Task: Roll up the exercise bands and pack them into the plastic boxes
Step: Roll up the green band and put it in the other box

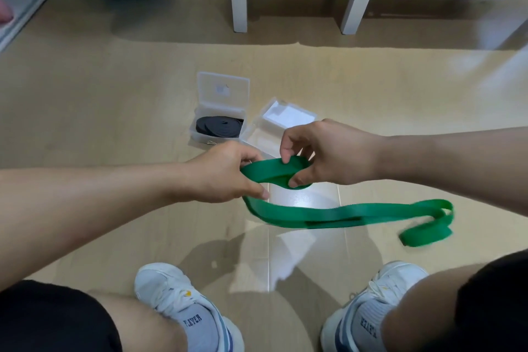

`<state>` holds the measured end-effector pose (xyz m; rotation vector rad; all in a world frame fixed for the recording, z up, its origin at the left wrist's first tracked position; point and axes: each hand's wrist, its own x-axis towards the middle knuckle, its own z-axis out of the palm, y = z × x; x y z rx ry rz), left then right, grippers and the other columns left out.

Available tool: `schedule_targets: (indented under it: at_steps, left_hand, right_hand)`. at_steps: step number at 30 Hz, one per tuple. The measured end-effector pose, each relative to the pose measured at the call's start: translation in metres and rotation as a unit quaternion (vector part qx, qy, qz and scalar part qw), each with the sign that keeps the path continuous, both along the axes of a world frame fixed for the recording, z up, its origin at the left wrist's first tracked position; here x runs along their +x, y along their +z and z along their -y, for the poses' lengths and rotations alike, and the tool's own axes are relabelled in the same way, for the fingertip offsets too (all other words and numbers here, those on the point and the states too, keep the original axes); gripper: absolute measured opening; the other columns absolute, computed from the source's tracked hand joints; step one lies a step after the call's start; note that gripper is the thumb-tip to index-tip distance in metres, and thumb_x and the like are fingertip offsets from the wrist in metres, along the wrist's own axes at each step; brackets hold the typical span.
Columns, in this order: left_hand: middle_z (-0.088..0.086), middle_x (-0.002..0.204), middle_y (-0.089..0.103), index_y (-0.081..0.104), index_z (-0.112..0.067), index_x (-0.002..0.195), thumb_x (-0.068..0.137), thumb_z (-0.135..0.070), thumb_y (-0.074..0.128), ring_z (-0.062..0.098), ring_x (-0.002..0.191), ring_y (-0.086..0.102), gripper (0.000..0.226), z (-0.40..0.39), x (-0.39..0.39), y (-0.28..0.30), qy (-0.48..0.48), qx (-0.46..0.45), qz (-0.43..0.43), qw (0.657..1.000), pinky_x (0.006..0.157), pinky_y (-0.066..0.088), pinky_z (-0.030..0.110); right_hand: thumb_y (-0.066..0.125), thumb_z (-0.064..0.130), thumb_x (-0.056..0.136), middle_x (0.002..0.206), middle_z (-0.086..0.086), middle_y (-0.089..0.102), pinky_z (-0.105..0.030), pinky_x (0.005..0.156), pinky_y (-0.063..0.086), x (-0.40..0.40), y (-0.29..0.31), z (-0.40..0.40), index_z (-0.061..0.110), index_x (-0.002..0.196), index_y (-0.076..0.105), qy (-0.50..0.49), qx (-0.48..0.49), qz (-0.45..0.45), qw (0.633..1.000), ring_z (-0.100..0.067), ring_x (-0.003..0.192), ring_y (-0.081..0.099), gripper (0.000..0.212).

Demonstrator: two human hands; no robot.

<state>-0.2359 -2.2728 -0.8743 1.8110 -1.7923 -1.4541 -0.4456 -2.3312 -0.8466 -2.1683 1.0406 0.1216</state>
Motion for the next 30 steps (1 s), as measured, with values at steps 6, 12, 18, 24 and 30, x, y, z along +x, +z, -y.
schedule_targets:
  at_steps: [6,12,18,24,30]
  left_hand:
    - [0.006,0.085,0.075,0.074,-0.025,0.09,0.075,-0.021,0.089,0.021,0.07,0.067,0.021,0.0,0.0,0.0,-0.007,0.006,0.006,1.0,0.07,0.058,0.044]
    - [0.002,0.076,0.072,0.073,-0.024,0.081,0.075,-0.02,0.088,0.013,0.065,0.063,0.017,0.002,0.003,0.004,0.002,-0.003,0.014,1.0,0.069,0.057,0.04]
    - [0.008,0.084,0.075,0.073,-0.026,0.081,0.075,-0.022,0.088,0.014,0.066,0.063,0.017,0.002,0.003,0.006,0.006,-0.001,0.015,1.0,0.069,0.056,0.038]
    - [0.002,0.075,0.072,0.073,-0.025,0.08,0.076,-0.021,0.088,0.013,0.063,0.062,0.016,0.003,0.005,0.002,0.003,-0.006,0.024,1.0,0.067,0.054,0.035]
    - [-0.01,0.068,0.069,0.074,-0.042,0.073,0.078,-0.018,0.087,0.011,0.062,0.061,0.028,0.008,0.003,-0.002,-0.021,-0.004,0.029,0.999,0.065,0.056,0.033]
  right_hand:
    - [0.088,0.032,0.076,0.106,0.017,0.067,-0.04,0.09,0.054,0.001,-0.002,0.003,0.032,0.098,0.062,0.008,0.008,0.002,1.0,-0.012,0.093,0.069,0.033]
    - [0.088,0.033,0.075,0.103,0.02,0.065,-0.041,0.089,0.055,0.002,-0.002,0.005,0.034,0.096,0.061,0.008,0.016,0.004,1.0,-0.013,0.091,0.069,0.035]
    - [0.088,0.032,0.075,0.105,0.019,0.066,-0.04,0.09,0.055,0.0,-0.003,0.007,0.033,0.097,0.061,0.008,0.018,0.012,1.0,-0.014,0.091,0.07,0.035]
    - [0.089,0.027,0.076,0.109,0.016,0.067,-0.035,0.093,0.055,-0.006,0.002,0.013,0.029,0.105,0.065,0.019,0.062,0.014,0.998,-0.008,0.096,0.07,0.038]
    - [0.091,0.029,0.073,0.113,0.011,0.068,-0.044,0.096,0.055,-0.02,0.005,0.029,0.03,0.103,0.065,-0.03,0.079,0.004,0.996,-0.012,0.097,0.073,0.04]
